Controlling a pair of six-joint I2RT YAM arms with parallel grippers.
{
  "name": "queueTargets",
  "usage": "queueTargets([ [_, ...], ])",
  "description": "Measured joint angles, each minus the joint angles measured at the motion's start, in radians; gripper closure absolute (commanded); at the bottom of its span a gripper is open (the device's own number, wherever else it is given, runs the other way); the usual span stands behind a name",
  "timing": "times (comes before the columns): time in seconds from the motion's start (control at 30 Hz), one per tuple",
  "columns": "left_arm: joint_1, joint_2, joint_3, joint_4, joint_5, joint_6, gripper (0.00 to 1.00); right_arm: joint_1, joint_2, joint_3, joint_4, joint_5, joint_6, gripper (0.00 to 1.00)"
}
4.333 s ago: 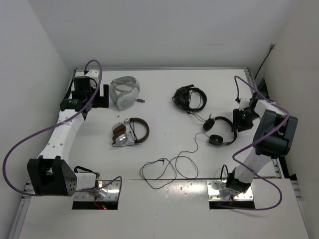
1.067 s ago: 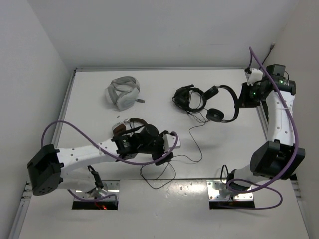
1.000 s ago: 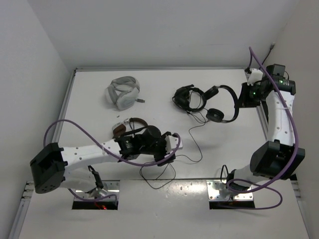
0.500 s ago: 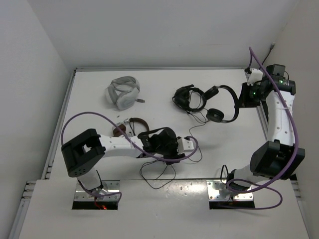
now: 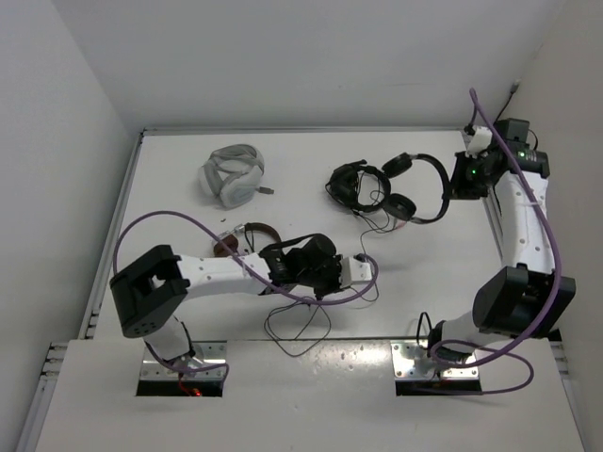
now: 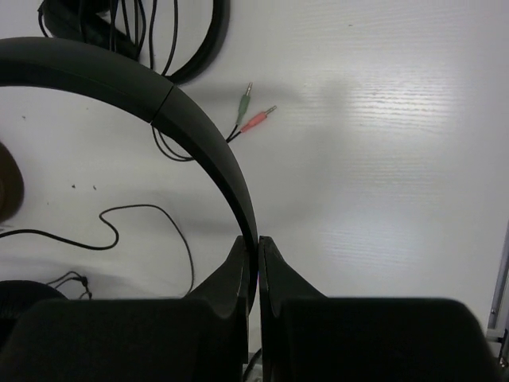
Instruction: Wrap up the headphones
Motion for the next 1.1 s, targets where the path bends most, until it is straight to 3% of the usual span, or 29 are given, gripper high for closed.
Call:
queueTargets([
  [0.2, -0.005, -0.116, 0.112, -0.076, 0.001, 0.024, 1.0, 0.149, 0.0, -0.028, 0.058, 0.127, 0.063, 1.0],
  [0.43, -0.005, -0.124, 0.413, -0.141, 0.007, 0.018, 1.0, 0.266, 0.0, -0.04, 0.085, 0.225, 0.086, 1.0],
  [0.63, 0.006, -0.122, 0.528, -0.154, -0.037, -0.003, 1.0, 0.349, -0.002, -0.061, 0.103, 0.261, 0.07, 1.0],
  [1.1, 0.18, -0.088, 0.663, -0.21, -0.151, 0.002, 1.0, 0.349, -0.102, -0.217, 0.103, 0.285, -0.004, 1.0],
])
